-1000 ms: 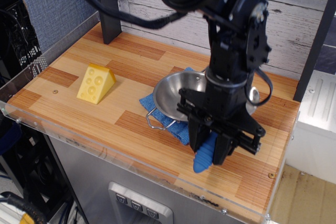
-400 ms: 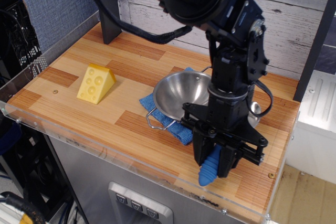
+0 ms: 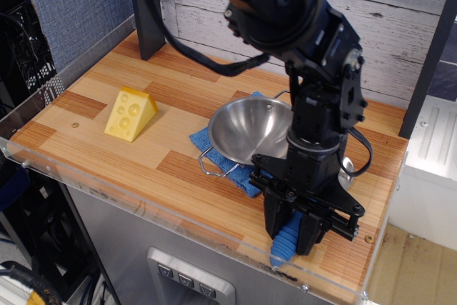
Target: Move the blue spoon on the other side of the silver pot.
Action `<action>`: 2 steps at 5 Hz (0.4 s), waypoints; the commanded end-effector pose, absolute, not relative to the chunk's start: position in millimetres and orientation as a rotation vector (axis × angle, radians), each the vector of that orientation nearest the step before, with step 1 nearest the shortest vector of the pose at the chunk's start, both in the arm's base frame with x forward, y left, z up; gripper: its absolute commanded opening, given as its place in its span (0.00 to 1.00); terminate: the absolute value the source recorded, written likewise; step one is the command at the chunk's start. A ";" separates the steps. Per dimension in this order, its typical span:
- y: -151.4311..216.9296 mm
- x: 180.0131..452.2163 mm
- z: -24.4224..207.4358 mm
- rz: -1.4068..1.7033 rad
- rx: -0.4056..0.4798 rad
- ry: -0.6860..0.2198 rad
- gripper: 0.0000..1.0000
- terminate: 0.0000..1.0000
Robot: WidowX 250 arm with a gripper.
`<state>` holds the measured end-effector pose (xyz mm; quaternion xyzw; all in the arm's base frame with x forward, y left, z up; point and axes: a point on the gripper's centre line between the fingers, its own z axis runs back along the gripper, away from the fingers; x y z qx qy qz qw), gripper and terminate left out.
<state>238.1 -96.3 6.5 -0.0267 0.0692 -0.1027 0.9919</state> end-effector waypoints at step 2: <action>-94.9 223.9 14.7 -0.243 -0.059 0.136 1.00 0.00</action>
